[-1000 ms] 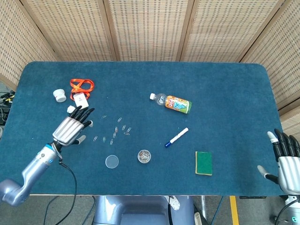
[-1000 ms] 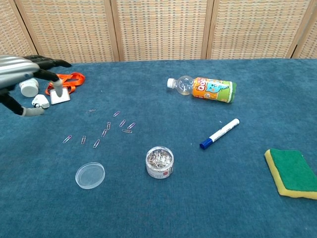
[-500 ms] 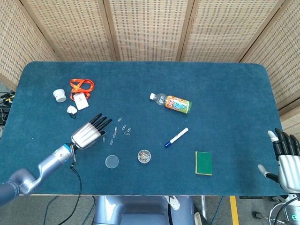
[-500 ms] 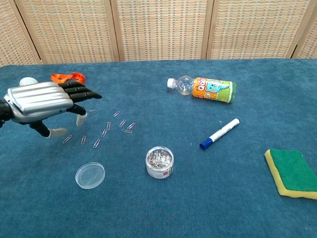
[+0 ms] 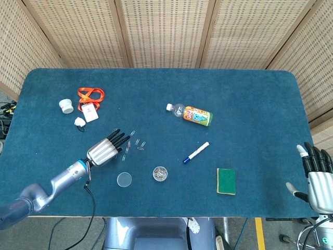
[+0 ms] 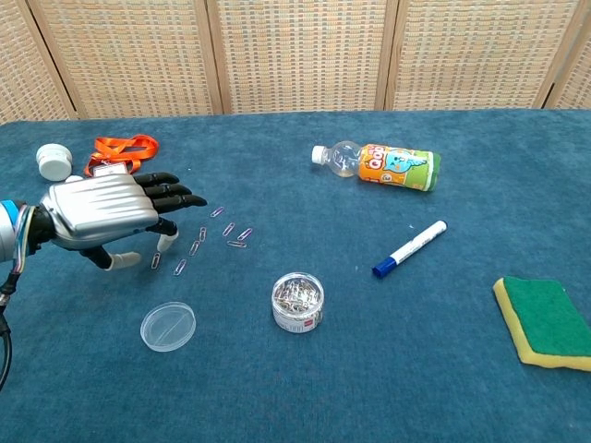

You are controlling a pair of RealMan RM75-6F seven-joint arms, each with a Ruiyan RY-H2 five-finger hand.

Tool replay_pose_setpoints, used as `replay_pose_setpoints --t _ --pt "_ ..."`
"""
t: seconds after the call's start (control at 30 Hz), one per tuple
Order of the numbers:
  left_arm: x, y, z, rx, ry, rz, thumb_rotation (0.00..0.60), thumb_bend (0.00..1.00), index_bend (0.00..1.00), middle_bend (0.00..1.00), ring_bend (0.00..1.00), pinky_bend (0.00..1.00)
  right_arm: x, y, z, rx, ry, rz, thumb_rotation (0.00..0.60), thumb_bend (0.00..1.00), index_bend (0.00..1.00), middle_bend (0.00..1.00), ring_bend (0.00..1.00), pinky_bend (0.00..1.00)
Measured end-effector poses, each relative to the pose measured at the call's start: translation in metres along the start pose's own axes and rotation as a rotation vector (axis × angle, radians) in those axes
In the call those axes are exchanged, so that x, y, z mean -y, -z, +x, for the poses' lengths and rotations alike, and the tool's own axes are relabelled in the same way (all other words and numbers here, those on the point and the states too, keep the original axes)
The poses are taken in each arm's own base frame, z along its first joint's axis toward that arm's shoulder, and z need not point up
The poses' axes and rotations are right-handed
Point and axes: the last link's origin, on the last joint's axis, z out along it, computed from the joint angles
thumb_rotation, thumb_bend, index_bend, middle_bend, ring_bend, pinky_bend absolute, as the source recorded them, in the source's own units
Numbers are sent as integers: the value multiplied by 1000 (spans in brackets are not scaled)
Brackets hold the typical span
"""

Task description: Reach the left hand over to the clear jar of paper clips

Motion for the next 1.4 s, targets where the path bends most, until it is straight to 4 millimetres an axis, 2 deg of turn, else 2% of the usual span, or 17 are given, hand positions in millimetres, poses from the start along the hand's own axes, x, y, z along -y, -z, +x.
replay_pose_setpoints --t 0.4,0.47,0.6,0.67,1.03,1.4 --pt "-8 -6 -5 -3 14 -3 600 397 455 0 0 0 -2 1 2 -6 -8 -5 600 0 0 0 0 0" --pt "-8 -6 -6 -5 15 2 600 399 500 0 0 0 -2 1 2 -7 -11 -4 600 0 0 0 0 0" --pt "-8 -8 -7 -4 21 10 600 424 671 0 0 0 -3 1 3 -9 -15 -2 600 0 0 0 0 0" --pt "-8 -8 -8 0 29 15 600 430 696 0 0 0 -3 1 3 -9 -16 -2 600 0 0 0 0 0" --pt "-3 -4 -6 -14 39 31 600 460 712 0 0 0 -3 2 5 -10 -23 0 600 0 0 0 0 0" --pt "14 5 19 -110 74 62 600 464 720 0 0 0 -3 3 7 -15 -34 2 600 0 0 0 0 0"
